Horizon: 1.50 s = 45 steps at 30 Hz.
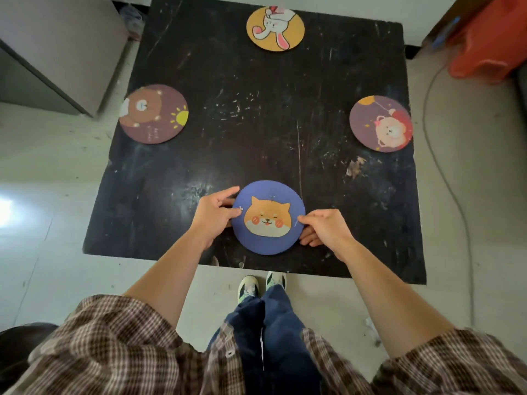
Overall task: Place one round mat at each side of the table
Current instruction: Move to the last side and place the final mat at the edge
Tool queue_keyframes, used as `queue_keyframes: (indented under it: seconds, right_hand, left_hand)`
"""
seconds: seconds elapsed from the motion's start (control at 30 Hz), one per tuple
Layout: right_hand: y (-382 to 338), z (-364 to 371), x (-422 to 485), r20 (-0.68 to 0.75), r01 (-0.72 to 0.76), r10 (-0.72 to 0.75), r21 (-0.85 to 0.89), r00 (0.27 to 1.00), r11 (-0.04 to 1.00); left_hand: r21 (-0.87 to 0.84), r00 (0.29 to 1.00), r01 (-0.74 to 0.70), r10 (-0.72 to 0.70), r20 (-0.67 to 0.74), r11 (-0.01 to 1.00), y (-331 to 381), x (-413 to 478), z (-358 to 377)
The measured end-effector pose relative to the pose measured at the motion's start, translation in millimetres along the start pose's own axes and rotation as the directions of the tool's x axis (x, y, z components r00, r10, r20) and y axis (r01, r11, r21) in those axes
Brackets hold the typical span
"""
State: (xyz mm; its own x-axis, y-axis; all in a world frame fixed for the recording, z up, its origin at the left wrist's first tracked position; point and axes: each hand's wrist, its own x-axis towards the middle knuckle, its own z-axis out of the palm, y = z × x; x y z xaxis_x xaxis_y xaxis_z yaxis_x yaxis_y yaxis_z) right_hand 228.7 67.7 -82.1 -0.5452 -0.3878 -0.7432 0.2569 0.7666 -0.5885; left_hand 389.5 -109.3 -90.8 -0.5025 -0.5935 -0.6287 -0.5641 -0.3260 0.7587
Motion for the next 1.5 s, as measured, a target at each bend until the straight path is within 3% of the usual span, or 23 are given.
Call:
queue_keyframes:
  seconds: [0.17, 0.47, 0.97, 1.5]
  right_hand:
    - [19, 7, -9, -0.009, -0.013, 0.012, -0.111, 1.0, 0.994]
    - [32, 9, -11, -0.049, 0.083, -0.103, -0.309, 0.993, 0.947]
    - [34, 8, -18, -0.065, 0.179, -0.208, -0.312, 0.976, 0.933]
    - [36, 20, -16, -0.14, 0.14, -0.211, -0.401, 0.967, 0.905]
  left_hand:
    - [0.064, 0.997, 0.019, -0.014, -0.08, 0.998, -15, -11, 1]
    - [0.368, 0.978, -0.101, 0.16, -0.134, 0.924, -19, -26, 8]
    - [0.387, 0.957, -0.076, 0.176, -0.229, 0.919, -29, -33, 17]
    - [0.441, 0.927, -0.041, 0.199, -0.319, 0.897, -31, -36, 24]
